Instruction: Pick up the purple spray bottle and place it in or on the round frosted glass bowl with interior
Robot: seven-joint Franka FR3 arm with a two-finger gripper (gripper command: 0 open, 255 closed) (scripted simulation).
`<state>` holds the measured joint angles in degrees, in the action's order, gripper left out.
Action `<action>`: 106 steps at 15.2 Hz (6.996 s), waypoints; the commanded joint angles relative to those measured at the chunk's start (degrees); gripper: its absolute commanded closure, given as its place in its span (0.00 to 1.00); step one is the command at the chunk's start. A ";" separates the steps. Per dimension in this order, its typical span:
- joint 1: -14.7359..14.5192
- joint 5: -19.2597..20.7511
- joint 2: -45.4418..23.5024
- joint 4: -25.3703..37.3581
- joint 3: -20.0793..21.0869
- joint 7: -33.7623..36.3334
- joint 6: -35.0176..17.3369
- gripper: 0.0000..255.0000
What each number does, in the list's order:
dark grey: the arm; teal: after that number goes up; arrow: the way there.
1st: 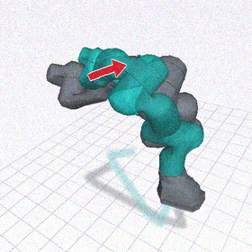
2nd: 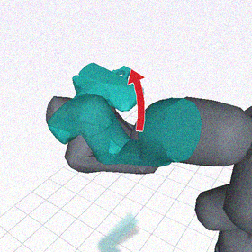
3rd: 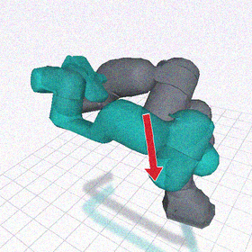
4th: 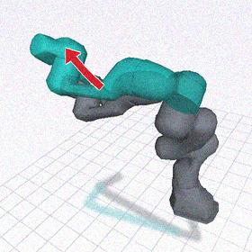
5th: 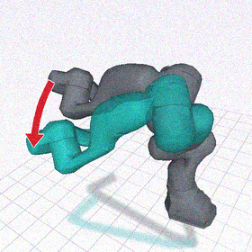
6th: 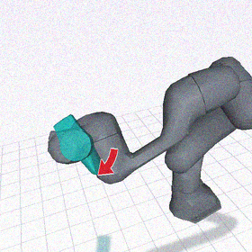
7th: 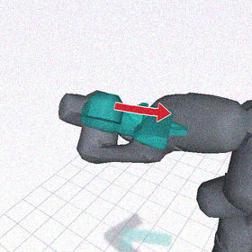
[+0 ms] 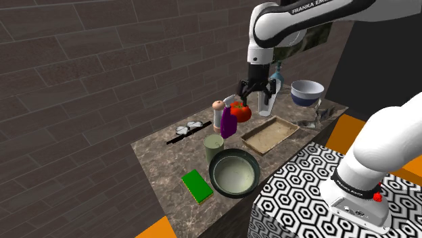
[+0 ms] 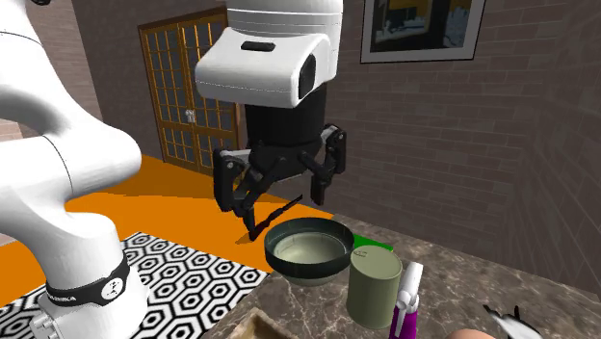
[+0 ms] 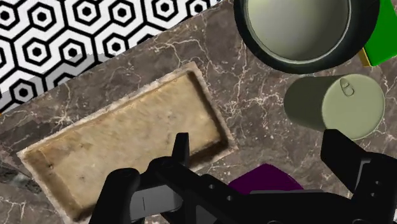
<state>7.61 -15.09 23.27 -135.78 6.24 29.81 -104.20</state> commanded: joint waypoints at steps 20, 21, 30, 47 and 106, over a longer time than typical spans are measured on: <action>5.87 -8.93 -31.02 8.63 -2.08 23.49 -26.20 0.00; 5.75 -9.15 -31.48 8.42 -1.96 23.36 -26.91 0.00; 5.57 -9.49 -32.24 8.10 -1.76 23.16 -28.02 0.00; 8.54 -4.35 -42.15 22.41 -1.12 -0.58 -25.27 0.00; 2.93 -1.27 -47.87 48.81 -5.87 -21.53 -8.29 1.00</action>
<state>10.51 -16.44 -24.64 -87.68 0.39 8.10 -113.23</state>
